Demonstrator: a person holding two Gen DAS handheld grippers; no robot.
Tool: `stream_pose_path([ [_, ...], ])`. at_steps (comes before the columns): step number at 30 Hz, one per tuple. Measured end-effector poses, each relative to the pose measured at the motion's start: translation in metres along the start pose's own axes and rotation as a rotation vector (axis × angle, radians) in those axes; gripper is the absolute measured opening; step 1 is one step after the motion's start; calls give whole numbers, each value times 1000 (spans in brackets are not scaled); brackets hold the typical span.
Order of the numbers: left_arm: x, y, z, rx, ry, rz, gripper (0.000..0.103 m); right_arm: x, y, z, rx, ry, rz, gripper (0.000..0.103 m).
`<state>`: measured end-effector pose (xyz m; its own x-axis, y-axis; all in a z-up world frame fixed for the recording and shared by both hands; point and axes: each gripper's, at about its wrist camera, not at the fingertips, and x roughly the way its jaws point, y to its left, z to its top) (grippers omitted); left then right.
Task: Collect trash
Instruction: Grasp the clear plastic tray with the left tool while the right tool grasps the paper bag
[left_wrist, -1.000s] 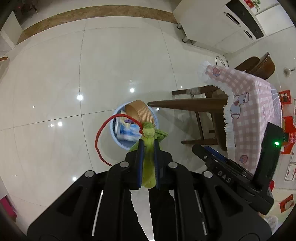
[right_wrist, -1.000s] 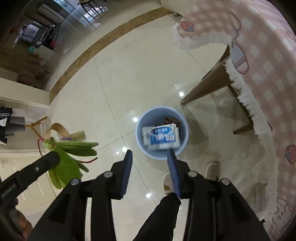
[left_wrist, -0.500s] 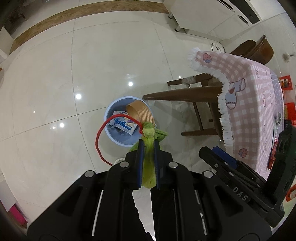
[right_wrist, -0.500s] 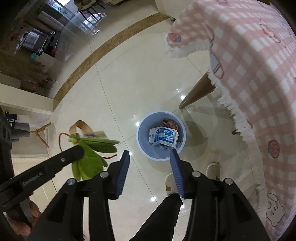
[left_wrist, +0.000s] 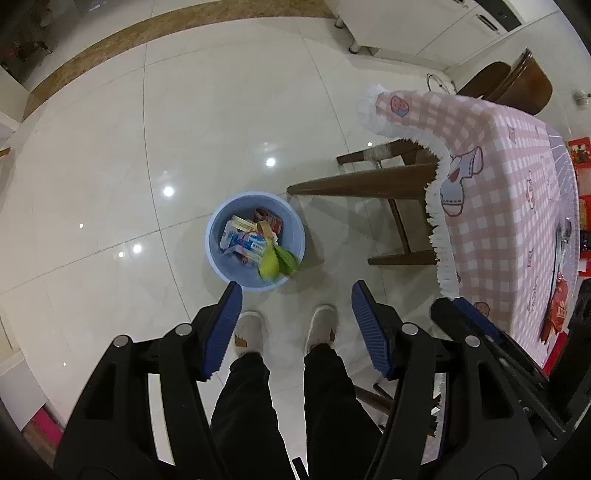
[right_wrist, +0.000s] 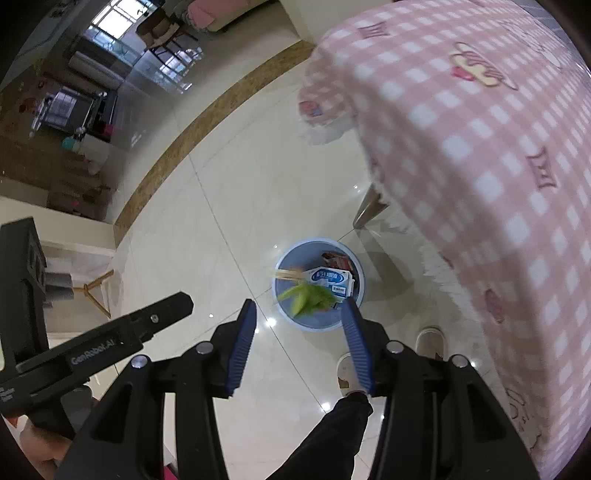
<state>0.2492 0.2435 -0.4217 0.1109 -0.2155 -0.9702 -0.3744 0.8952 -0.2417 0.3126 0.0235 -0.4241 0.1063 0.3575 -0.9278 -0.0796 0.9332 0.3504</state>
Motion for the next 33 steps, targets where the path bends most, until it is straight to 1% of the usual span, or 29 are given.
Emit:
stream_pose_path([
  [4, -6, -19, -2, 21, -8, 6, 61, -13, -15, 4, 28, -16, 21, 48],
  [6, -14, -32, -5, 49, -21, 4, 61, -22, -24, 8, 39, -31, 35, 48],
  [8, -25, -47, -7, 83, -45, 5, 61, -35, -33, 12, 44, -53, 51, 48],
  [10, -39, -63, -10, 105, -81, -12, 61, -53, -43, 17, 47, -85, 70, 48],
  [13, -59, -96, -11, 164, -130, -42, 61, -84, -62, 20, 56, -148, 95, 48],
  [15, -68, -130, -13, 225, -146, -69, 61, -106, -80, 21, 69, -192, 95, 48],
  [17, -70, -165, -15, 291, -153, -95, 61, -137, -109, 19, 112, -265, 64, 48],
  [20, -62, -229, -27, 387, -130, -149, 62, -171, -150, 13, 181, -337, 21, 48],
  [22, -55, -264, -36, 450, -113, -170, 64, -196, -189, 5, 250, -382, -22, 48],
  [23, -51, -286, -44, 489, -105, -185, 65, -205, -203, 1, 278, -400, -41, 51],
  [24, -46, -305, -49, 515, -98, -197, 66, -219, -228, -6, 328, -431, -75, 52],
  [25, -41, -322, -54, 534, -90, -205, 66, -226, -241, -10, 356, -446, -93, 55],
  [26, -37, -337, -57, 544, -82, -212, 66, -235, -263, -17, 405, -465, -126, 58],
  [28, -30, -360, -60, 561, -59, -228, 66, -239, -293, -25, 467, -465, -161, 58],
  [29, -26, -371, -62, 569, -50, -228, 66, -238, -307, -26, 498, -452, -164, 58],
  [31, -18, -390, -64, 571, -37, -228, 66, -232, -337, -31, 564, -435, -158, 58],
  [33, -14, -405, -62, 569, -36, -228, 66, -223, -353, -28, 585, -418, -145, 58],
])
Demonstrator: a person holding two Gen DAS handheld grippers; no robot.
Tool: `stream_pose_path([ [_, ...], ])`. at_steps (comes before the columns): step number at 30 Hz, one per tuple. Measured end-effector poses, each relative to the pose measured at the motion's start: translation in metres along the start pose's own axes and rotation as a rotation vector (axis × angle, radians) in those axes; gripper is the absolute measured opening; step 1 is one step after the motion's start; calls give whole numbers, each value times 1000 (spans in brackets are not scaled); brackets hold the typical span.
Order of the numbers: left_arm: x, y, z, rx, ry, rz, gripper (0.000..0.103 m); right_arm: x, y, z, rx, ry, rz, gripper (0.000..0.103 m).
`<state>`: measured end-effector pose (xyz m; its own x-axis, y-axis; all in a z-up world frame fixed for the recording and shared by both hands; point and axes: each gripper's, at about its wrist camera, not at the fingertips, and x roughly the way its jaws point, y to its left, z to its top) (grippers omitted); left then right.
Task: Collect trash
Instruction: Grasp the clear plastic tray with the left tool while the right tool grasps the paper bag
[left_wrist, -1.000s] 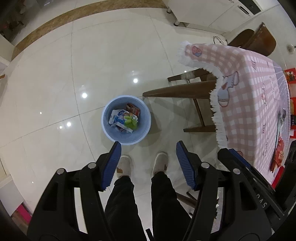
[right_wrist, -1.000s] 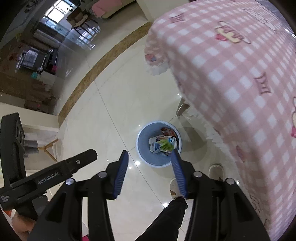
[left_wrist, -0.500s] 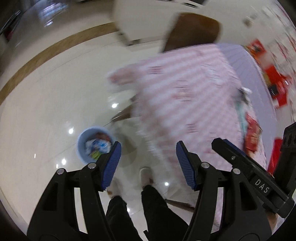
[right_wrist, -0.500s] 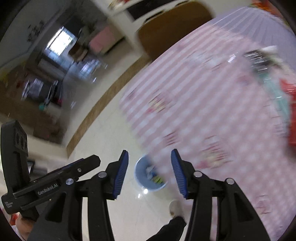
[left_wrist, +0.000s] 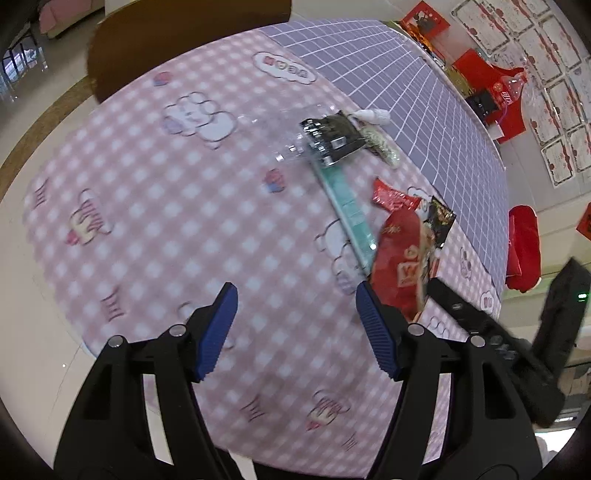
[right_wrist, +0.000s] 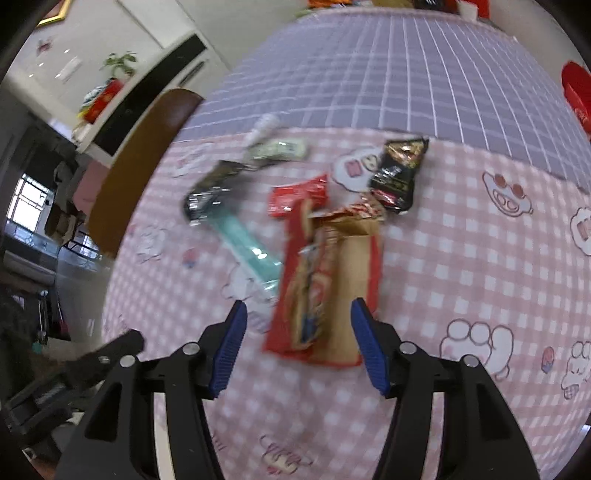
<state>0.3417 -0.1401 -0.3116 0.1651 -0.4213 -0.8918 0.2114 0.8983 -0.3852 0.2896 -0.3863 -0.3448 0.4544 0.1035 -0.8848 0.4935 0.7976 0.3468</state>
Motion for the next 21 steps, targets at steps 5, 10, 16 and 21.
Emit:
stream_pose_path([
  [5, 10, -5, 17, -51, -12, 5, 69, 28, 3, 11, -44, 36, -1, 54],
  [10, 18, 4, 36, -125, -39, 6, 69, 38, 4, 18, -99, 53, 29, 22],
  [16, 30, 15, 60, -220, -77, -11, 69, 15, 17, 30, -188, -19, 69, 18],
  [21, 56, 21, 77, -259, -52, 0, 69, 9, 32, 49, -233, -63, 89, 18],
])
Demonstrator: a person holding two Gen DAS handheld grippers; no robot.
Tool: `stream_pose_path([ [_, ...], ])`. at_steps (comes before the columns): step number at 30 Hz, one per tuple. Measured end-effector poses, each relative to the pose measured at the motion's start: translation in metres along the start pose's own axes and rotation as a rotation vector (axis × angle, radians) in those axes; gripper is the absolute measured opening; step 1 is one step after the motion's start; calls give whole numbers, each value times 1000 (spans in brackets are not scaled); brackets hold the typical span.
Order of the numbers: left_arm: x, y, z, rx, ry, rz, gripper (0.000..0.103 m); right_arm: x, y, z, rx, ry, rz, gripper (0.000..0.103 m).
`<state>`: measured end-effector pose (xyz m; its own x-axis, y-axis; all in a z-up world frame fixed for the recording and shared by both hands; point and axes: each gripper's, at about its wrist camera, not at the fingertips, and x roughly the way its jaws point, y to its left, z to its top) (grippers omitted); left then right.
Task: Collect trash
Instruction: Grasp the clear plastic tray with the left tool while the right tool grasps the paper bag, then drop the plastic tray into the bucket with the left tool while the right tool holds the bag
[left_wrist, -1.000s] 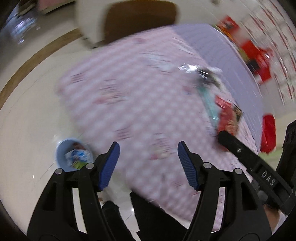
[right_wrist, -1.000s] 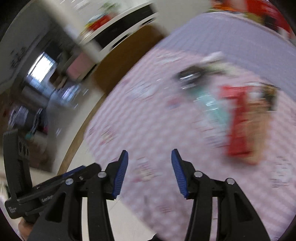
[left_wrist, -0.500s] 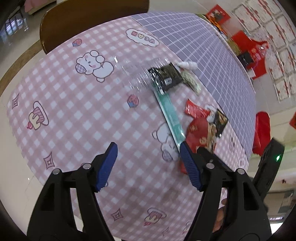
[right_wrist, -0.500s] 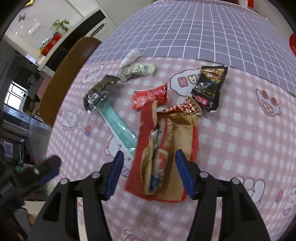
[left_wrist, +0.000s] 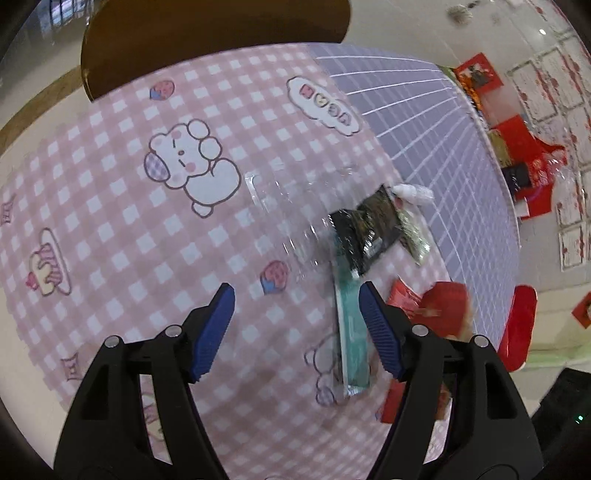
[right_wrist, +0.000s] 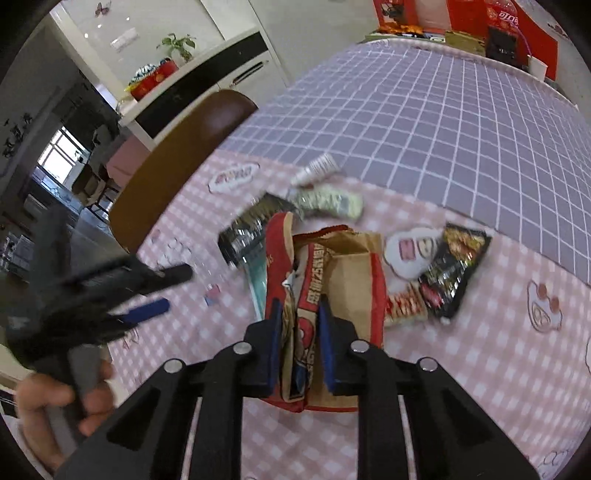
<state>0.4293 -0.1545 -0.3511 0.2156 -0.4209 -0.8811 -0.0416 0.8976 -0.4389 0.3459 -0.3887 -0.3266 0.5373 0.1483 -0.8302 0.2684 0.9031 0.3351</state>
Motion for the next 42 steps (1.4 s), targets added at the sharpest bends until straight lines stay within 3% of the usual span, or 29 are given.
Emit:
stream_pose_path([
  [5, 23, 3, 10, -22, 38, -20, 65, 11, 0, 16, 6, 3, 14, 18],
  [7, 30, 4, 12, -30, 53, -31, 56, 15, 2, 19, 3, 3, 13, 18],
  [9, 36, 5, 14, -37, 67, -42, 41, 18, 2, 22, 2, 1, 13, 18],
  [13, 39, 8, 18, -46, 75, -60, 25, 20, 5, 25, 4, 1, 13, 18],
  [15, 38, 10, 18, -44, 69, -70, 8, 18, 7, 24, 1, -1, 10, 18],
  [25, -12, 15, 7, 5, -2, -149, 7, -5, 23, 24, -13, -41, 12, 18],
  [31, -53, 40, -5, -20, -37, -179, 7, -23, 49, 16, -41, -54, 34, 18],
  [37, -109, 103, -25, -71, -104, -131, 7, -29, 109, -6, -122, -34, 100, 18],
  [42, -156, 185, -52, -170, -152, -61, 8, -18, 181, -40, -205, 25, 192, 18],
])
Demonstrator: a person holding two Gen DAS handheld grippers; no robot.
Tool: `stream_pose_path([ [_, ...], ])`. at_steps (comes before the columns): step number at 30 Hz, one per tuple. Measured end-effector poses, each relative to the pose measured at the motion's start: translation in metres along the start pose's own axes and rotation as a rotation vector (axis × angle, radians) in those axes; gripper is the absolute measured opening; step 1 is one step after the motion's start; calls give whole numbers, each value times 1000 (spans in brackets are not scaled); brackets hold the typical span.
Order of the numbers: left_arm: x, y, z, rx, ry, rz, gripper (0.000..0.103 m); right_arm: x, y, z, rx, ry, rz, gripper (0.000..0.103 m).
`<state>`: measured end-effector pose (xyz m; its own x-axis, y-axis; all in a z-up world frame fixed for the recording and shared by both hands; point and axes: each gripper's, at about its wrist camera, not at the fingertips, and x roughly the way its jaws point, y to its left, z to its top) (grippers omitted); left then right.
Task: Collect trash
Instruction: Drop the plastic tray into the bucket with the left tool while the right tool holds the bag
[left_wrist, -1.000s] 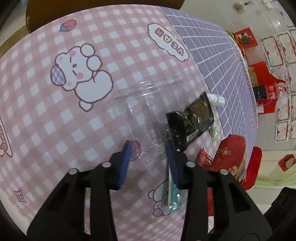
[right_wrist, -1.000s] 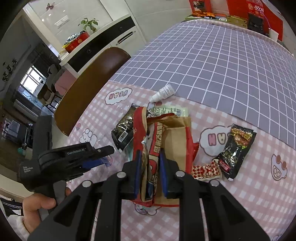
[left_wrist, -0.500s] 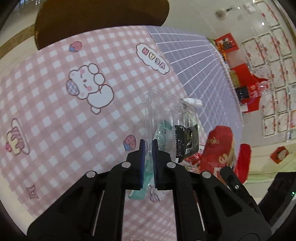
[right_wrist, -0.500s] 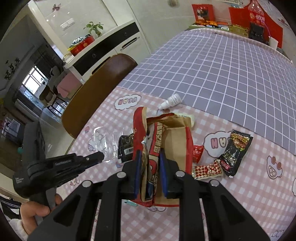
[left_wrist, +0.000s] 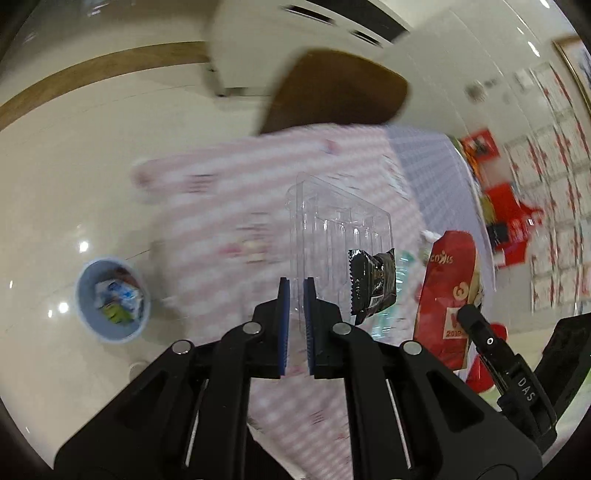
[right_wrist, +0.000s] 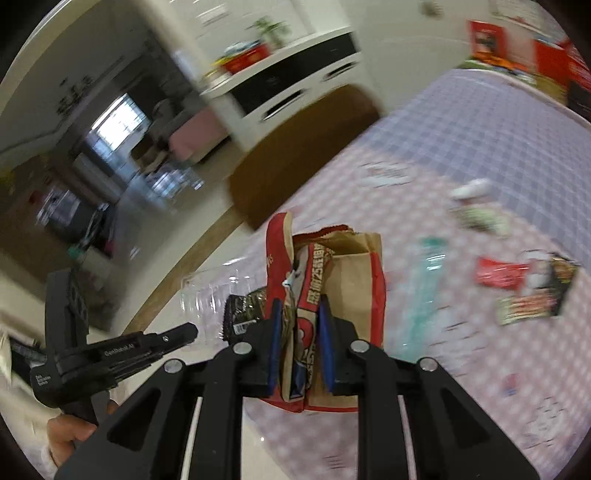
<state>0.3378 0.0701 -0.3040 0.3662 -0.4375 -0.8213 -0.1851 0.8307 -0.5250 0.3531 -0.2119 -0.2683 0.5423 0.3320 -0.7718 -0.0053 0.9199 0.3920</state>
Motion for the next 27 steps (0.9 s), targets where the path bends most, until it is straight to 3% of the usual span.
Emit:
stream_pose_path([
  [8, -73, 141, -27, -169, -65, 134, 7, 67, 140, -51, -147, 166, 164, 18],
  [13, -85, 216, -50, -248, -51, 262, 8, 113, 197, -92, -229, 276, 176, 18],
  [21, -53, 300, -78, -325, 51, 371, 8, 171, 223, -148, -266, 431, 99, 18],
  [27, -30, 320, -73, -311, 106, 416, 8, 193, 224, -166, -261, 480, 49, 18],
])
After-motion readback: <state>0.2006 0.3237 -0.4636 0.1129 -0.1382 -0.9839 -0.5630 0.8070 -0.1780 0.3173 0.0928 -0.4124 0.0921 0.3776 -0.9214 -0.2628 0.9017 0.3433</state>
